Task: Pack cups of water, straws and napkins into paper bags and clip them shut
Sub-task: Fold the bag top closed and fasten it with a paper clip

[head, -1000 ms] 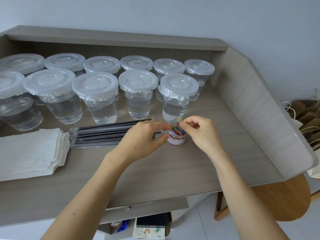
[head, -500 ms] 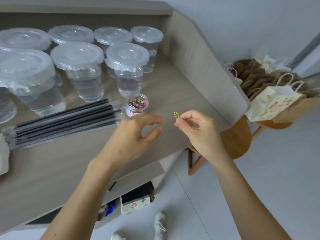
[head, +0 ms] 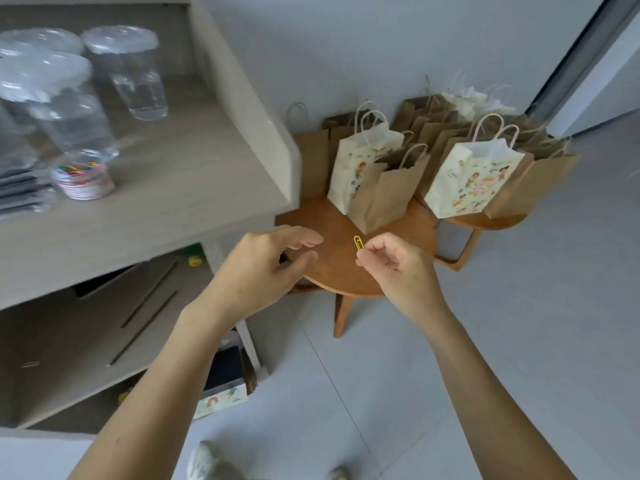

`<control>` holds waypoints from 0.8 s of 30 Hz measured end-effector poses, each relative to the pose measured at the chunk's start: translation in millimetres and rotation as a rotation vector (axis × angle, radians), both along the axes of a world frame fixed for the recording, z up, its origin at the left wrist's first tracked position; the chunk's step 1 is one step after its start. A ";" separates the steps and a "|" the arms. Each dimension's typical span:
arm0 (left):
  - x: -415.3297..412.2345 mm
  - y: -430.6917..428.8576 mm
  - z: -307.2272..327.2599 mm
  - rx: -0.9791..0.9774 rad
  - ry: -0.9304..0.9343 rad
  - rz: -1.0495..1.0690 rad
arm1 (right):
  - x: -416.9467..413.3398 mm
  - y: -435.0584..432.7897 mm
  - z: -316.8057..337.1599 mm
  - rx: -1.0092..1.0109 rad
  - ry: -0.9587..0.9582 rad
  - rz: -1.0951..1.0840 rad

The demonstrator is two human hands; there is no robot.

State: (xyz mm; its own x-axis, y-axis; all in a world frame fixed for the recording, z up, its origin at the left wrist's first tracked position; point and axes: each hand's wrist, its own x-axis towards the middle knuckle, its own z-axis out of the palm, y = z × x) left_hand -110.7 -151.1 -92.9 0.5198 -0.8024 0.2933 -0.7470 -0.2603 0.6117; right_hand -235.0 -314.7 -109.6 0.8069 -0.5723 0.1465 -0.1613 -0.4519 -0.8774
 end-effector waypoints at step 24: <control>48.9 -366.5 -80.8 0.181 -0.064 0.029 | 43.7 -342.9 -64.9 -0.145 0.199 -0.089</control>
